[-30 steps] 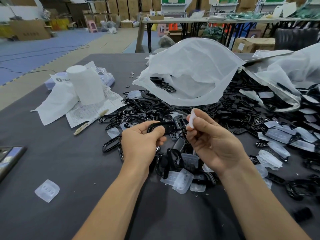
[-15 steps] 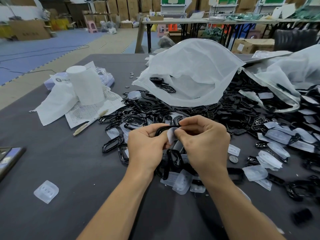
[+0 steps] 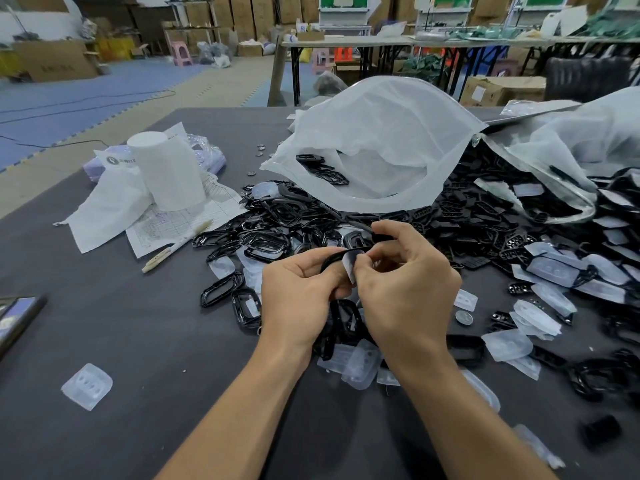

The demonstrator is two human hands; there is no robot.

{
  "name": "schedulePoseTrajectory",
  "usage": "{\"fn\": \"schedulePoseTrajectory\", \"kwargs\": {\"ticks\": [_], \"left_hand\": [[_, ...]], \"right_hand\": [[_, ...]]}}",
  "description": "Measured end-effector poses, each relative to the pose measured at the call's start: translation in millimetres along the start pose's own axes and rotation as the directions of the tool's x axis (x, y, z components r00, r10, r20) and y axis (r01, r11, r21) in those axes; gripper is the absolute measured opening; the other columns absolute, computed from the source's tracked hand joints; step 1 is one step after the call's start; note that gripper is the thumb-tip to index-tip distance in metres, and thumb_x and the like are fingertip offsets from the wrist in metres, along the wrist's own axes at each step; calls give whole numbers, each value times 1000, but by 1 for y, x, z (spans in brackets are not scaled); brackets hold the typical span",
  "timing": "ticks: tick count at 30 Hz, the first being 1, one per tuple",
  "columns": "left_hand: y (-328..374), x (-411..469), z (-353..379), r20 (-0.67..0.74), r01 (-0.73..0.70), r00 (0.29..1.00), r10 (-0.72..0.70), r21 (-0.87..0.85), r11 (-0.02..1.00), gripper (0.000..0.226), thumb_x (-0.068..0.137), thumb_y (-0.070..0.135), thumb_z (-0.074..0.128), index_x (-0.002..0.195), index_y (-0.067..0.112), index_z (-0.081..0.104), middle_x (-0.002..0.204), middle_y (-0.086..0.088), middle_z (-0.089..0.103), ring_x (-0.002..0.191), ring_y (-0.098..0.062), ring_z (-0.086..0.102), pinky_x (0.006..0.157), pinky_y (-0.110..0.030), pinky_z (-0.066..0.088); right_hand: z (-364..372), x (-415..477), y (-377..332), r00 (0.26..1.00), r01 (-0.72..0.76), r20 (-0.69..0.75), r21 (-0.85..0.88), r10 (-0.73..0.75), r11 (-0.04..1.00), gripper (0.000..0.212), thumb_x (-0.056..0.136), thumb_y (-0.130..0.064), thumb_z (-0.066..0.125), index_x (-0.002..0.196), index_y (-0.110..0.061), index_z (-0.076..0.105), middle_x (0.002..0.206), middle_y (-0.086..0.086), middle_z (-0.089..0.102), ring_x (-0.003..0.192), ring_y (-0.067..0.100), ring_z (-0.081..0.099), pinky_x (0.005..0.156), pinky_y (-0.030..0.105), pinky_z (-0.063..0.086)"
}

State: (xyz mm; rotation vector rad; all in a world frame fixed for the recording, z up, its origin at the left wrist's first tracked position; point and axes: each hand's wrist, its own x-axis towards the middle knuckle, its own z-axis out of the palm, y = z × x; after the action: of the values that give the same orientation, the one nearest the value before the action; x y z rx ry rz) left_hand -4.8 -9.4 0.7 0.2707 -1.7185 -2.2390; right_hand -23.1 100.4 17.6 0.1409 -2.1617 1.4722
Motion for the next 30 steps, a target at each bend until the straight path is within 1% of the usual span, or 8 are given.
{"fn": "schedulePoseTrajectory", "kwargs": {"ticks": [5, 8, 11, 15, 17, 22, 25, 30], "left_hand": [[4, -2, -1, 22, 64, 998, -63, -72, 995, 17, 84, 13, 73, 97, 9, 83, 94, -20, 79, 83, -33, 78, 73, -33, 63], [7, -3, -1, 71, 78, 995, -70, -113, 991, 18, 94, 10, 64, 96, 9, 83, 98, -19, 79, 88, -33, 78, 73, -30, 62], [11, -3, -3, 103, 45, 994, -40, -51, 998, 20, 85, 24, 67, 90, 16, 84, 93, -13, 80, 85, -25, 78, 72, -28, 61], [9, 3, -11, 20, -69, 998, 66, 273, 959, 10, 75, 34, 77, 82, 32, 83, 80, 0, 80, 77, -15, 76, 76, -32, 60], [6, 4, -13, 6, -36, 999, 36, 346, 938, 13, 76, 26, 82, 83, 36, 82, 77, 2, 80, 74, -17, 77, 76, -36, 62], [4, 5, -11, -111, 57, 993, -34, 206, 977, 16, 83, 12, 83, 82, 28, 84, 78, -4, 80, 67, -19, 75, 61, -27, 59], [1, 5, -9, -152, 75, 987, -49, 175, 982, 10, 83, 13, 84, 83, 22, 82, 78, -3, 80, 68, -14, 76, 61, -21, 56], [1, 5, -8, -100, 60, 994, -38, 219, 974, 20, 71, 29, 82, 88, 20, 82, 82, -3, 81, 79, -20, 79, 74, -35, 61]], "right_hand": [[-2, 4, 2, 995, -98, 37, 19, 97, 995, 41, 82, -19, 80, 116, -37, 68, 77, -16, 67, 77, 0, 65, 71, 20, 54], [-3, 9, 5, 965, -244, 133, 131, 227, 961, 29, 88, -23, 75, 110, -39, 65, 81, -16, 73, 76, 1, 70, 75, 32, 61], [-6, 14, 7, 954, -265, 200, 200, 225, 943, 27, 88, -13, 74, 101, -36, 69, 78, -11, 77, 71, 11, 75, 76, 41, 64], [-17, 22, 10, 947, -88, 318, 142, 38, 986, 30, 82, -11, 78, 96, -37, 77, 75, -14, 76, 63, 8, 71, 62, 19, 55], [-17, 24, 12, 936, -109, 348, 145, 53, 983, 28, 81, -12, 78, 96, -35, 78, 74, -11, 76, 61, 8, 70, 59, 19, 53], [-10, 22, 14, 862, -390, 446, 282, 240, 877, 16, 85, -10, 79, 94, -23, 77, 72, 4, 76, 58, 17, 68, 57, 28, 54], [-8, 21, 15, 852, -388, 466, 253, 240, 886, 14, 81, -10, 81, 87, -22, 76, 73, 6, 77, 61, 25, 71, 60, 36, 59], [-7, 21, 17, 873, -347, 434, 227, 224, 910, 16, 75, -14, 79, 81, -29, 77, 69, 4, 75, 55, 16, 66, 60, 34, 54]]}}
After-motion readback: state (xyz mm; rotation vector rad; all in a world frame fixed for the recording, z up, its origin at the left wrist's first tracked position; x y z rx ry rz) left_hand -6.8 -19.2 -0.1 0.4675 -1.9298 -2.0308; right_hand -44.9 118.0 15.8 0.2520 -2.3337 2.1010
